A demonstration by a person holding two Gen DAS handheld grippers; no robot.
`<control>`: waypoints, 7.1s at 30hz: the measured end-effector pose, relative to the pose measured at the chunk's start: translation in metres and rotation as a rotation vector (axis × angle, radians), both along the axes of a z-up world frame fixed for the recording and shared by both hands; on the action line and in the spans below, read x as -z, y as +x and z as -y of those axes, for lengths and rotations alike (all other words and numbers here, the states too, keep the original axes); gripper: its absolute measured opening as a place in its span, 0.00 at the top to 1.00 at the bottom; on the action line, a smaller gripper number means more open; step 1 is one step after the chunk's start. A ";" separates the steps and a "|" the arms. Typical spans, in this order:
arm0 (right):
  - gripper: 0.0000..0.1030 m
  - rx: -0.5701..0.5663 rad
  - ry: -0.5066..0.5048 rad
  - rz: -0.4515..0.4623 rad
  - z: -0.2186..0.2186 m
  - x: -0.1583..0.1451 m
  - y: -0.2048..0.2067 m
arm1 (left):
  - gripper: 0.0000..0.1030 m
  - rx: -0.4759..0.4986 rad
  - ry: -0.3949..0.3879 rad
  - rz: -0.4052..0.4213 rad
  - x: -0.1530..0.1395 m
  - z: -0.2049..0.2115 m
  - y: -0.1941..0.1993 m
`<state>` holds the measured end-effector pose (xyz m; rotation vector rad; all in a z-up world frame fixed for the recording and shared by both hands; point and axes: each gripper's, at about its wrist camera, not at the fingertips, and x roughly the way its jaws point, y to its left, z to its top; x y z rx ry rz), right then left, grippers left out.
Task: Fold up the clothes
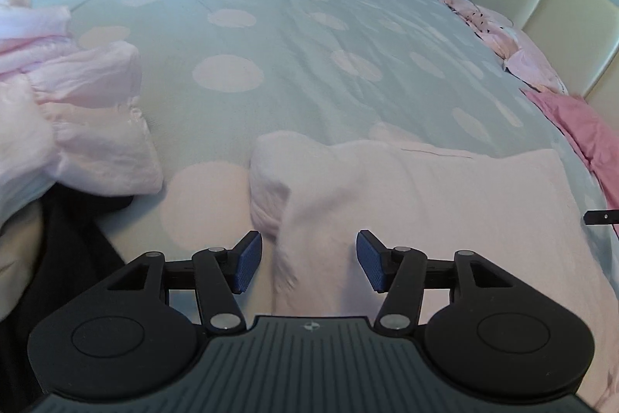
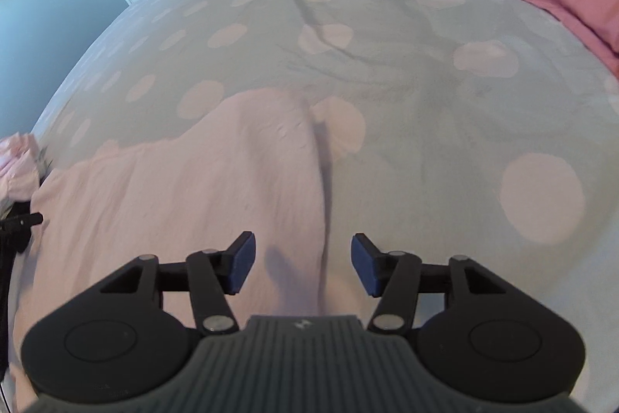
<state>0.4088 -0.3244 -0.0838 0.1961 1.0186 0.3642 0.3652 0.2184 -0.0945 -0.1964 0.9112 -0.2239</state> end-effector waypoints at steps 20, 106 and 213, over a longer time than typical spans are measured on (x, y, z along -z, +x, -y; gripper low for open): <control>0.96 -0.142 -0.007 0.200 -0.036 -0.044 0.037 | 0.97 0.138 0.015 0.228 -0.058 0.016 0.002; 0.88 -0.981 -0.321 -0.131 -0.075 -0.006 -0.443 | 0.75 0.985 0.113 -0.403 -0.018 0.136 -0.409; 0.99 -0.551 -0.598 -0.038 0.016 -0.110 -0.435 | 0.99 0.897 0.405 0.003 -0.102 0.174 -0.432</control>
